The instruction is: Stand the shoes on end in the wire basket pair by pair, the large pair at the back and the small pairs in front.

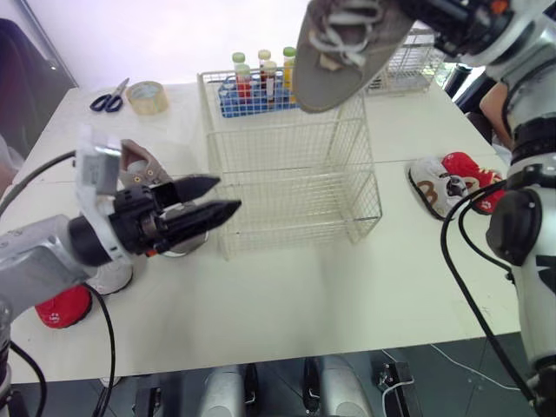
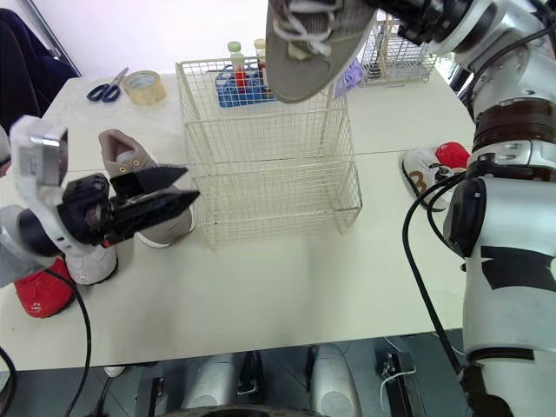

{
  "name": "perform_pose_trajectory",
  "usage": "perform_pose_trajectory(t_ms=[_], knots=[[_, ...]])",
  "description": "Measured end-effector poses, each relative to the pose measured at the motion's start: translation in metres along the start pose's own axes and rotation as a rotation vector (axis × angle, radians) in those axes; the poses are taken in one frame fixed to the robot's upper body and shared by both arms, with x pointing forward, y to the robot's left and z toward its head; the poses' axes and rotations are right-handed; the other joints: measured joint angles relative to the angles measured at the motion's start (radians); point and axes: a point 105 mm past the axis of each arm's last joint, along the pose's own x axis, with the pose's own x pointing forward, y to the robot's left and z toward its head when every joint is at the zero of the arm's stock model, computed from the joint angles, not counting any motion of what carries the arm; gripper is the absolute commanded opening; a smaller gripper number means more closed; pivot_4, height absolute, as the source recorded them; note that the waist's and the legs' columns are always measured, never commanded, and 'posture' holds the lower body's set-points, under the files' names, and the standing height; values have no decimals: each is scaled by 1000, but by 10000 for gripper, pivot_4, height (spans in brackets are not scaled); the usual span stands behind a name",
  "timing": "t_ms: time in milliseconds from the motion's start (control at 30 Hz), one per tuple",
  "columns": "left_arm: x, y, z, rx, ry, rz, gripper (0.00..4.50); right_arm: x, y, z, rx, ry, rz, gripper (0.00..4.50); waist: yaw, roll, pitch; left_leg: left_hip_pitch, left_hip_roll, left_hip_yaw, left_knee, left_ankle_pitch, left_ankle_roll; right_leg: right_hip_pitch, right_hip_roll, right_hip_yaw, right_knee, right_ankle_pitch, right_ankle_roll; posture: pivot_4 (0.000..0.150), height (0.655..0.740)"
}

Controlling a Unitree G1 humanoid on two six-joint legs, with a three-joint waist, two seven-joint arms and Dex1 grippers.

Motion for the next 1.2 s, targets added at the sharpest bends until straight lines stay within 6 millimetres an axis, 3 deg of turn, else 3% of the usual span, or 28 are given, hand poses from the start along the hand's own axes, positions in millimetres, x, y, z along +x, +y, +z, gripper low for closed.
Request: perform_pose_trajectory(t_ms=[133,333,600,800,900,1000,1033,1200], knots=[[-3,-5,1,0,-6,21,34832,9,0,-1,-71,37,15,14567,2,1,0,0,0,0,1,0,-1,0,0,0,0,0,0,1500,7400],[-5,-4,3,-1,-27,58,34832,21,1,-24,-95,94,14,14567,4,1,1,0,0,0,1,0,-1,0,-1,0,1,0,0,1500,7400],[-5,-3,6,7,-46,63,34832,15,-1,-35,-147,210,0,14567,2,1,1,0,0,0,0,0,-1,0,-1,0,0,0,0,1500,7400],[-2,0,-1,-10,-28,51,34832,8,2,-50,-48,259,19,14567,4,1,1,0,0,0,0,0,-1,0,0,0,-1,0,0,1500,7400],[1,2,-5,-20,-26,42,34832,1,2,-68,52,255,-23,14567,4,1,0,0,0,0,0,0,-1,1,0,0,0,0,0,1500,7400],[3,4,-6,-19,-24,42,34832,-8,5,-100,155,284,-81,14567,3,1,1,0,0,0,0,0,-1,1,0,0,0,0,0,1500,7400],[3,5,-6,-22,-25,42,34832,-7,4,-101,156,271,-92,14567,3,2,1,0,0,0,0,0,-1,1,0,0,0,0,0,1500,7400],[4,6,-7,-24,-30,43,35569,-6,0,-100,143,266,-124,38996,6,2,1,0,0,-1,2,0,-1,1,1,0,1,0,0,1500,7400]])
